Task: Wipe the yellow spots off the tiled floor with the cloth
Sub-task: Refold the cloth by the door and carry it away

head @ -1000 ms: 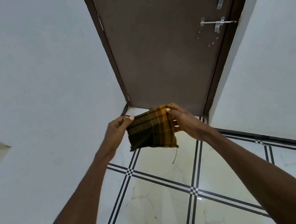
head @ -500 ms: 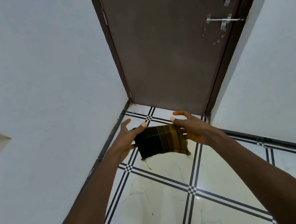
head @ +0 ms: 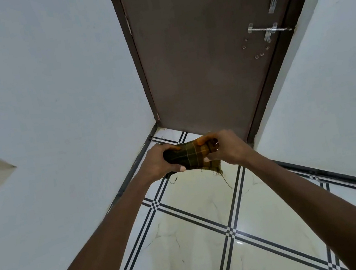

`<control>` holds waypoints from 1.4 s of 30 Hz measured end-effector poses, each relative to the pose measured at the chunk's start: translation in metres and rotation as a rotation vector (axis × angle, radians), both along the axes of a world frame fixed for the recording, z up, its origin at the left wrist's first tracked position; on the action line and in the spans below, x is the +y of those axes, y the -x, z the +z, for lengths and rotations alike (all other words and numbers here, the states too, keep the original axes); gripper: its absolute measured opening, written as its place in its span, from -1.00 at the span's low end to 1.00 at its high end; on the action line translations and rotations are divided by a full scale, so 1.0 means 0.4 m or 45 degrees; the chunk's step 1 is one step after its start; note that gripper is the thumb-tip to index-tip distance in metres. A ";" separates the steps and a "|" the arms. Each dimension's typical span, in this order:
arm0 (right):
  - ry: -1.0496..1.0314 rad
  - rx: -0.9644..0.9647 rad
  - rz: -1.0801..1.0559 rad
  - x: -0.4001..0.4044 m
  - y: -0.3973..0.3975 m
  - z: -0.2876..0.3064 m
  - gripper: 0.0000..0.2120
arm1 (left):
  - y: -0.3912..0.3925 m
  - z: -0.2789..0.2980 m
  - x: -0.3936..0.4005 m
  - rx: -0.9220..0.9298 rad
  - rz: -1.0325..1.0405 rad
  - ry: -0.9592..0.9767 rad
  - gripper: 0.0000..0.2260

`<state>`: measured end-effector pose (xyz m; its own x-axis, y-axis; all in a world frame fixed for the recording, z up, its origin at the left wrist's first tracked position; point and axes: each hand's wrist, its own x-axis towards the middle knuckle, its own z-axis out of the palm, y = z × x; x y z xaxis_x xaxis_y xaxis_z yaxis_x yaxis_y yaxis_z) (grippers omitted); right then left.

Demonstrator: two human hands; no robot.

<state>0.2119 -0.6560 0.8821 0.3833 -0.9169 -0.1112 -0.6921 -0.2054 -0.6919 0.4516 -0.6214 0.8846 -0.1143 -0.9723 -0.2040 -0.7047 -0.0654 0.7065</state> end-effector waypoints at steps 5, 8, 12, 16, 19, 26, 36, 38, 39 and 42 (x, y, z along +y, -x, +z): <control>0.192 -0.025 -0.071 0.017 -0.005 -0.002 -0.68 | 0.002 -0.004 0.010 -0.090 0.072 0.187 -0.69; 0.204 -0.046 -0.126 0.023 -0.006 -0.018 -0.81 | -0.012 -0.019 0.012 -0.115 0.075 0.166 -0.74; 0.106 -0.278 -0.214 0.029 0.014 -0.035 -0.80 | -0.053 -0.033 0.023 0.180 0.172 0.140 -0.77; -0.542 -0.906 -0.243 0.063 -0.007 -0.021 -0.68 | -0.070 -0.028 0.057 0.718 0.311 -0.114 -0.77; -0.787 -1.008 -0.371 0.082 -0.073 -0.041 -0.82 | -0.084 -0.075 0.075 0.761 0.535 -0.175 -0.64; -1.019 -1.012 -0.350 0.168 -0.246 -0.085 -0.81 | -0.226 -0.164 0.198 0.816 1.020 -0.247 -0.68; -1.177 -0.917 -0.020 0.448 -0.692 -0.061 -0.71 | -0.543 -0.115 0.632 0.902 1.360 -0.034 -0.69; -1.234 -0.899 0.051 0.564 -0.799 -0.055 -0.81 | -0.612 -0.099 0.784 1.013 1.455 -0.001 -0.63; -1.252 -0.874 0.103 0.635 -0.856 -0.051 -0.84 | -0.650 -0.089 0.874 1.068 1.502 0.022 -0.63; -1.269 -0.759 0.244 0.836 -0.999 -0.052 -0.82 | -0.740 -0.078 1.123 1.164 1.681 0.118 -0.69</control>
<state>0.6113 -0.3217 0.8612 0.7392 -0.4482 -0.5027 -0.2210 0.5436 -0.8097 0.7478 -0.1722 0.8534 0.7284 -0.4897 -0.4792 0.4467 -0.1909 0.8741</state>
